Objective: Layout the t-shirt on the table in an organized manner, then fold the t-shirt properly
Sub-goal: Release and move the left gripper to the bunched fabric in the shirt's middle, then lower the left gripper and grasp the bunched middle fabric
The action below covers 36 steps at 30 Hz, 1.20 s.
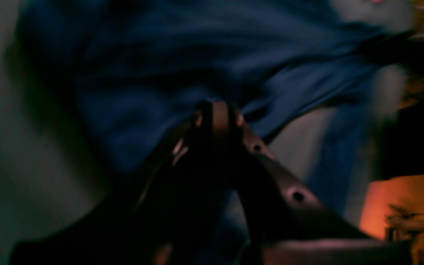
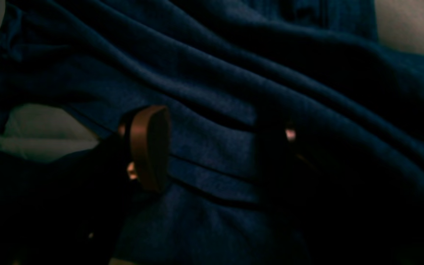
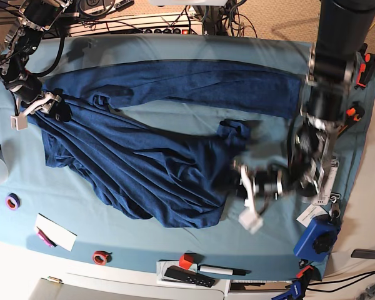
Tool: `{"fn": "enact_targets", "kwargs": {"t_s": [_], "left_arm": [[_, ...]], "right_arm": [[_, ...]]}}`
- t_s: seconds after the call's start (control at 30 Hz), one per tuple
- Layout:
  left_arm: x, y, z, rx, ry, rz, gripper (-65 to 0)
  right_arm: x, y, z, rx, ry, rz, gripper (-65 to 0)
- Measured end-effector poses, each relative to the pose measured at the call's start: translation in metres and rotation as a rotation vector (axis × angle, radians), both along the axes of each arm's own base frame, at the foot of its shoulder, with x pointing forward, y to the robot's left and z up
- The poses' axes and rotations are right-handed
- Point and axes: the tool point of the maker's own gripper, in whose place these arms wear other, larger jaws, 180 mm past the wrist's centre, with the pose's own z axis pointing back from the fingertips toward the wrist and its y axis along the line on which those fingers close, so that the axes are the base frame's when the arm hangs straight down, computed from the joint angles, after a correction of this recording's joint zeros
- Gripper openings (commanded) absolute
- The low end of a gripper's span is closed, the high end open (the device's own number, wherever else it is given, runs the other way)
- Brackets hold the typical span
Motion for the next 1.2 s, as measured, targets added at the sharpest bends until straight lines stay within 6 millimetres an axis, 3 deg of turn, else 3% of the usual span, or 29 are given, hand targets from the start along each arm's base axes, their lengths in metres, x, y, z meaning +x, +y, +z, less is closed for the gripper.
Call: {"fn": "enact_targets", "kwargs": {"t_s": [0.07,0.2,0.33,0.53,0.8,0.83,0.9,0.93,1.0,1.07,1.2], "left_arm": [[-0.007,-0.007,0.019,-0.023,0.007,-0.073,-65.0],[-0.033,-0.013,0.038,-0.03,0.064,-0.252,-65.0],[-0.032,-0.01,0.044,-0.024,0.051,-0.267,-65.0],[-0.052,0.033,-0.002,0.051,0.16,-0.207,-65.0],[-0.099,0.079,-0.063,0.126,0.333,-0.154,-65.0],[-0.103,0.082,-0.066,0.13,0.345,-0.152,-58.1],[-0.104,0.084,-0.068,0.137,0.349,-0.15,-37.4],[-0.103,0.084,-0.067,0.133,0.347,-0.146,-31.6],[-0.101,0.083,-0.064,0.13,0.34,-0.146,-30.3],[-0.083,0.079,-0.055,0.059,0.282,-0.07,-30.3],[-0.059,0.08,-0.077,0.211,0.175,0.02,-30.5]], "right_arm": [[0.0,0.0,0.0,-0.002,0.002,0.0,-27.9],[0.0,0.0,0.0,-0.002,0.001,0.0,-27.9],[0.0,-0.001,-0.001,-0.007,0.004,-0.001,-27.9],[-0.002,-0.005,-0.004,-0.034,0.018,-0.006,-27.9],[-0.001,-0.005,-0.003,-0.033,0.011,-0.009,-27.9],[-0.001,-0.005,-0.003,-0.033,0.011,-0.009,-27.9],[-0.001,-0.005,-0.003,-0.033,0.012,-0.009,-27.9],[-0.001,-0.005,-0.003,-0.033,0.012,-0.009,-27.9],[-0.001,-0.005,-0.003,-0.033,0.012,-0.009,-27.9],[-0.001,-0.005,-0.003,-0.033,0.012,-0.009,-27.9],[-0.001,-0.005,-0.003,-0.034,0.013,-0.009,-27.9]]}}
